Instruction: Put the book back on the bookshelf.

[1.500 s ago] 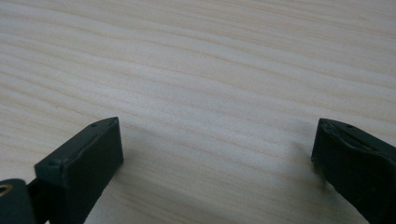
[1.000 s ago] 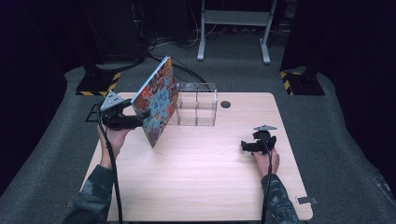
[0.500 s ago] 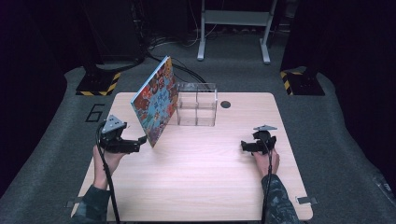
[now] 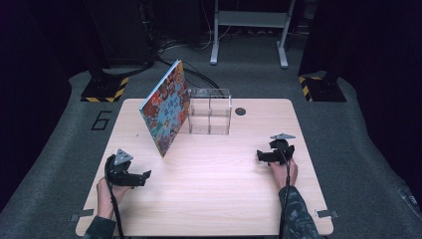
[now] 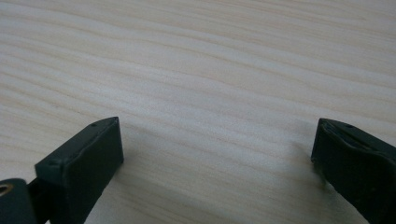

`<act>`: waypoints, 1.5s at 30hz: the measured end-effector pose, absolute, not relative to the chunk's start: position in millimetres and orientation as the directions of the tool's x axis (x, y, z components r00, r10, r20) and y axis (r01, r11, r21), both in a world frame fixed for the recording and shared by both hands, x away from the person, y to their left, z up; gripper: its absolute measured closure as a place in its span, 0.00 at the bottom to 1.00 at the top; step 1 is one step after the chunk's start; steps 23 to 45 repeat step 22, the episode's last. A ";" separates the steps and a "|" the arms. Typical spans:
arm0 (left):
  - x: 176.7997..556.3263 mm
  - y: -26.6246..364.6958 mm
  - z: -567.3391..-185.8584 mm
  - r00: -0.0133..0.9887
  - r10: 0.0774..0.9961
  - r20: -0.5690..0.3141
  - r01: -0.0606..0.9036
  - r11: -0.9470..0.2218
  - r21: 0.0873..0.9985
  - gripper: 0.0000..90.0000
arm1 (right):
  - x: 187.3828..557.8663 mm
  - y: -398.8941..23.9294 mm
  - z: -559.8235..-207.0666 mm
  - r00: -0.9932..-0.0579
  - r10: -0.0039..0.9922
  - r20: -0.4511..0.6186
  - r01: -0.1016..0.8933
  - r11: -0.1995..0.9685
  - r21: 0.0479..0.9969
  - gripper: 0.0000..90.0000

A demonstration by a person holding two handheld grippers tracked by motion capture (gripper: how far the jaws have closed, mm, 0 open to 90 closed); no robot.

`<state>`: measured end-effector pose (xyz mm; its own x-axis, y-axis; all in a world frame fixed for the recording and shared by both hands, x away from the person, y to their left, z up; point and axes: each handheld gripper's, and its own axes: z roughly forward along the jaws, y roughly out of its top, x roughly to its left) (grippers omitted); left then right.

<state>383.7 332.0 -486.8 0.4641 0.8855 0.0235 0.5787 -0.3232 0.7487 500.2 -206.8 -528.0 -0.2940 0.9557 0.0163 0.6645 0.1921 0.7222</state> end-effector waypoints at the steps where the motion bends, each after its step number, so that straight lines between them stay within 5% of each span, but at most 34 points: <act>1: 382.8 333.6 -490.5 0.459 0.888 0.025 0.585 -0.323 0.744 0.00 | 500.1 -206.7 -528.1 -0.293 0.956 0.017 0.664 0.191 0.723 0.02; 13: 370.2 357.7 -531.4 0.409 0.912 0.003 0.632 -0.286 0.720 0.00 | 499.5 -208.2 -527.8 -0.329 0.944 0.018 0.661 0.216 0.718 0.01; 45: 370.3 360.2 -532.5 0.418 0.909 0.004 0.622 -0.289 0.728 0.00 | 499.9 -208.7 -528.4 -0.343 0.939 0.014 0.656 0.229 0.719 0.00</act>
